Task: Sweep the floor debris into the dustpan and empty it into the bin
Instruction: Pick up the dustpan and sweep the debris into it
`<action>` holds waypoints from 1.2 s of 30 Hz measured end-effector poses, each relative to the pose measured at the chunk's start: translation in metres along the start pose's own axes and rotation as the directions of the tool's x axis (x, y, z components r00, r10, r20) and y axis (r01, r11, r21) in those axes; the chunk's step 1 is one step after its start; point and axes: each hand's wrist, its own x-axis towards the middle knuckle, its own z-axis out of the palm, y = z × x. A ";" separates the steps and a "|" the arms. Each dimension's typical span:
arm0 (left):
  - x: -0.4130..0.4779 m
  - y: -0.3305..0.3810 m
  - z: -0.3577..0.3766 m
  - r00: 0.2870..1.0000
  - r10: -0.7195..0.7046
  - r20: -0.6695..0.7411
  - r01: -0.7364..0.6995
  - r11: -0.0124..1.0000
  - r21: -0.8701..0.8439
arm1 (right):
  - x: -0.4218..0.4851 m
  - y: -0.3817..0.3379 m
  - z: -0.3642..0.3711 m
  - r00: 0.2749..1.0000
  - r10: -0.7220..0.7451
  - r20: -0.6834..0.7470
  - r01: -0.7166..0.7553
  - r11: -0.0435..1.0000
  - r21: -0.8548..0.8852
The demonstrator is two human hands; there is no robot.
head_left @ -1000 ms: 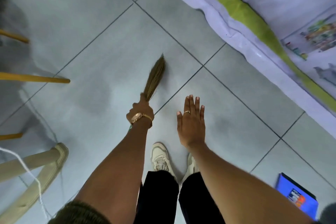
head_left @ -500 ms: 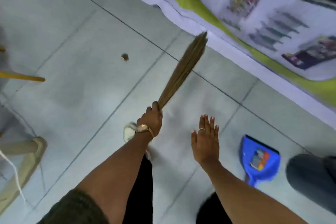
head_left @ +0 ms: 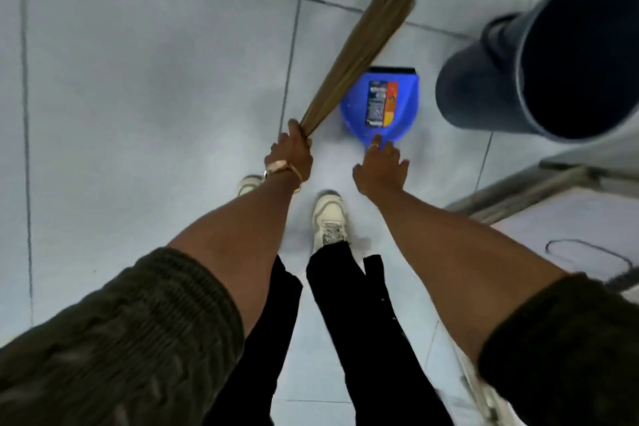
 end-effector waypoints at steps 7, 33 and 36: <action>0.075 -0.017 0.070 0.990 0.140 -0.024 -0.137 0.986 0.091 | 0.103 0.029 0.087 0.924 0.380 -0.038 -0.315 0.815 0.487; -0.103 -0.164 -0.315 0.834 -0.363 -0.417 0.190 0.896 -0.401 | -0.182 -0.231 -0.148 0.928 -0.292 -0.234 0.343 0.912 0.224; -0.095 -0.234 -0.363 0.785 -0.449 -0.428 0.284 0.874 -0.395 | -0.200 -0.314 -0.141 0.906 -0.339 -0.254 0.396 0.891 0.221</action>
